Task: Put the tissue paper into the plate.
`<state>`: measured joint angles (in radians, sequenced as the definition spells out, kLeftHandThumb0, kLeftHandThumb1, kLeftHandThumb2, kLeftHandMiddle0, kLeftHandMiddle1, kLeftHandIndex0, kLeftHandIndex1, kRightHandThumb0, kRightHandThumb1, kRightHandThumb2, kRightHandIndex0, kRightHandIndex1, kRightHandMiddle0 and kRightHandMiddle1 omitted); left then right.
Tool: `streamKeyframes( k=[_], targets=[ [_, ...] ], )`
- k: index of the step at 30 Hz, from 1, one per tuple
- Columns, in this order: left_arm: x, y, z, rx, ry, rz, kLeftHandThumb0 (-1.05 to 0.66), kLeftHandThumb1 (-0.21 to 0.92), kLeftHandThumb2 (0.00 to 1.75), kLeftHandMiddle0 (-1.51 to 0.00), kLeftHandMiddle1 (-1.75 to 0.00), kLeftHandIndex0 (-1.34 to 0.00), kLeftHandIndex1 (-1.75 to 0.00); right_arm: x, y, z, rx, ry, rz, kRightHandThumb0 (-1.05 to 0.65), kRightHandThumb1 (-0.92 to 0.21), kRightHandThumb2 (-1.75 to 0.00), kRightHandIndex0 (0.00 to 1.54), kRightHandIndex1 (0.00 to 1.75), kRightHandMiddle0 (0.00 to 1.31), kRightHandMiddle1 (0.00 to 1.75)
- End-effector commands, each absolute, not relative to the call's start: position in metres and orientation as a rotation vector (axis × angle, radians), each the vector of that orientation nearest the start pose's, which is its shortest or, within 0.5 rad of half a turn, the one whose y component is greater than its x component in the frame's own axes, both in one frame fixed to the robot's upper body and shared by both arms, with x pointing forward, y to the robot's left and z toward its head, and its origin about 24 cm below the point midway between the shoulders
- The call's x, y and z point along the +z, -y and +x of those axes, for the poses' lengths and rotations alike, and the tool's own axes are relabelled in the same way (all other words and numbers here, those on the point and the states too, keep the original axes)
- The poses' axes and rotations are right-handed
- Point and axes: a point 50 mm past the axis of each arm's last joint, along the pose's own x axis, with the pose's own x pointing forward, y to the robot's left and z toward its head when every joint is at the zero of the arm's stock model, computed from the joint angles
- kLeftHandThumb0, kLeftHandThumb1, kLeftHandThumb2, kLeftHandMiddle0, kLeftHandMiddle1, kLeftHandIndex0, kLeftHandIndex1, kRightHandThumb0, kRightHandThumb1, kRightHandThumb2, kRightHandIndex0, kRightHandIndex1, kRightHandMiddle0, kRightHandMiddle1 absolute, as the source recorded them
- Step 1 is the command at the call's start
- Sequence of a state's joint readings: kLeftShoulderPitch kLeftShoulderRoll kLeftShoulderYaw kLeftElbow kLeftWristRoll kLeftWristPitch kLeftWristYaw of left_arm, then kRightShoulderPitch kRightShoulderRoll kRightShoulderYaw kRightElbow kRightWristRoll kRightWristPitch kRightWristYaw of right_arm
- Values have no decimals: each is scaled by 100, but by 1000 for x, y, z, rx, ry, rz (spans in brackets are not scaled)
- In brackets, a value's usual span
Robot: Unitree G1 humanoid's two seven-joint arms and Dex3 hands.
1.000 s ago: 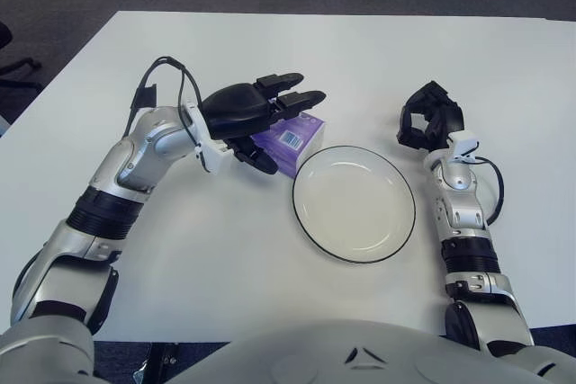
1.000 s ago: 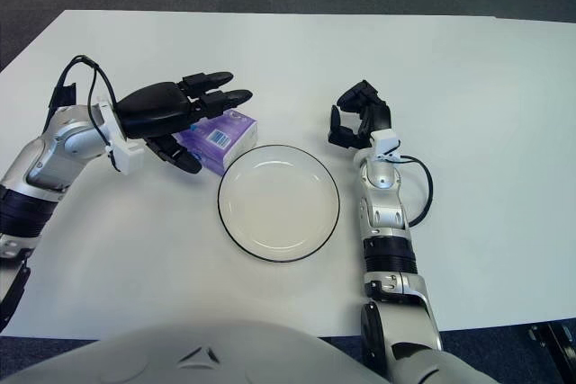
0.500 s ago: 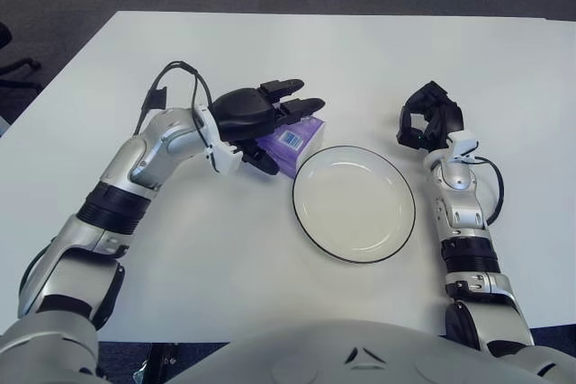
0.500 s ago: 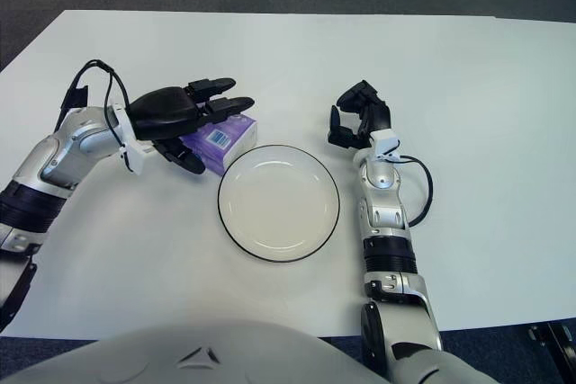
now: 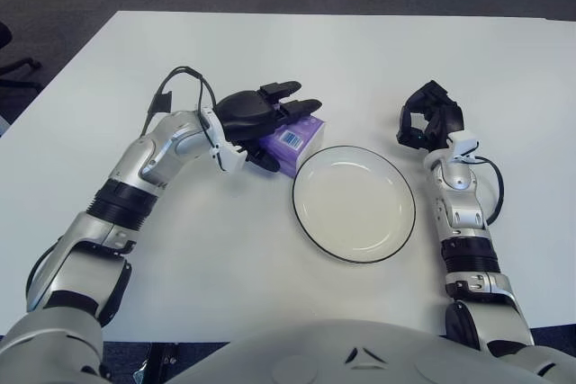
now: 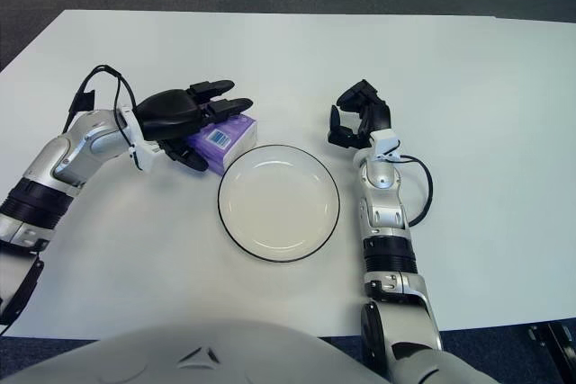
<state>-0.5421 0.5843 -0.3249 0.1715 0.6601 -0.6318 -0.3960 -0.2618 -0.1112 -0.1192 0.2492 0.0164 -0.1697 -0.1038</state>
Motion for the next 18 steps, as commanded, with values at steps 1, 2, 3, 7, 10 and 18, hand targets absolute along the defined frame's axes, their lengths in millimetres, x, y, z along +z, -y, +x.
streamKeyframes(
  k=[1,2,3,7,10,18],
  targets=[
    [143,-115,305,-854,691,1476,-105,92,48,0,0,0,0,8,188,266,-192,-56,-41,-47,-35,-128,128,175,59,175],
    [142,-115,305,-852,692,1480,-105,92,49,0,0,0,0,8,188,266,-193,-56,-41,-47,-35,-128,128,175,59,175],
    [141,-114,306,-850,692,1483,-105,92,49,0,0,0,0,8,189,266,-193,-56,-42,-47,-35,-128,127,175,59,175],
    [138,-114,309,-847,692,1494,-105,92,49,0,0,0,0,8,188,266,-196,-56,-45,-47,-35,-128,127,175,59,175],
    [136,-113,310,-849,689,1496,-105,92,50,0,0,0,0,8,188,266,-197,-57,-47,-47,-35,-128,127,175,59,175],
    [129,-111,316,-870,655,1492,-105,92,51,0,0,-2,-1,8,188,265,-201,-55,-47,-47,-35,-128,128,175,59,175]
  ],
)
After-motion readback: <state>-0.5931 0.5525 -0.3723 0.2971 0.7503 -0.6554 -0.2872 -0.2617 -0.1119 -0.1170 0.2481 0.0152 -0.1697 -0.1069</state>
